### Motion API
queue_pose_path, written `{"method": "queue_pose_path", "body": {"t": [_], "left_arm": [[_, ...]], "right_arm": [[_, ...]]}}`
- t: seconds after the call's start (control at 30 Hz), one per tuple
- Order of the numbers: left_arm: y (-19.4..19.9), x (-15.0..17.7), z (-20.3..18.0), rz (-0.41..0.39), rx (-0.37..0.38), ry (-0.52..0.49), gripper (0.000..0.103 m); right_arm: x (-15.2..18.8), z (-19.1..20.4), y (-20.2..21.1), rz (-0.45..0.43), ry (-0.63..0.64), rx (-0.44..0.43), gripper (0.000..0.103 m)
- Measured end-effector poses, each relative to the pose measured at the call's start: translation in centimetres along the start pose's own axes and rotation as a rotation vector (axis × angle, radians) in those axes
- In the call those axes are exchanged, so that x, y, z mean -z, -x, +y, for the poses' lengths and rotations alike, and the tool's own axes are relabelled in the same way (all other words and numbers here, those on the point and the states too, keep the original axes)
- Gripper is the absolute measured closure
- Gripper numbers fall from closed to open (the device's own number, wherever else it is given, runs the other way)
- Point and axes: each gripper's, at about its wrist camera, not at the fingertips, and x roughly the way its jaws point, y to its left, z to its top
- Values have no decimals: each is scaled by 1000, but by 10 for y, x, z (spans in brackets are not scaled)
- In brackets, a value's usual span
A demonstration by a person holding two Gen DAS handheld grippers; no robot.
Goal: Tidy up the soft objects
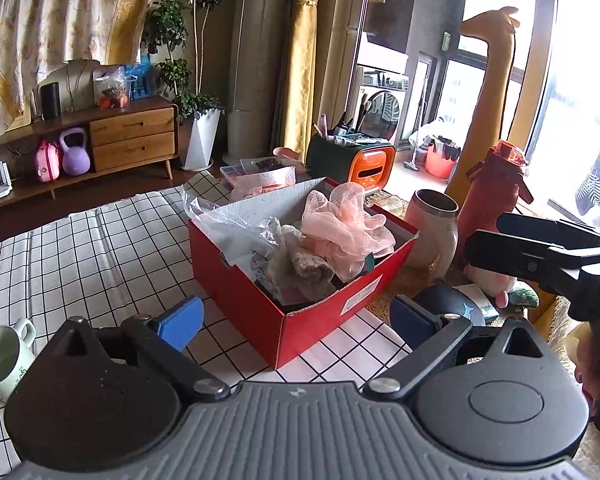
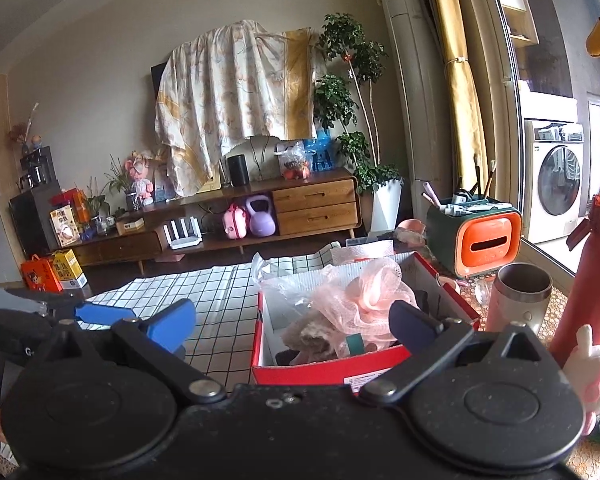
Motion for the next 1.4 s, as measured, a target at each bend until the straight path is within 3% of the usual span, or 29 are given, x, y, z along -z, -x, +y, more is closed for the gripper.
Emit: {"method": "queue_pose_path", "body": {"t": [1.4], "left_arm": [[28,10,6,-65,-30,20,3]], "right_arm": [[11,16,19,-20,-38,29,0]]}}
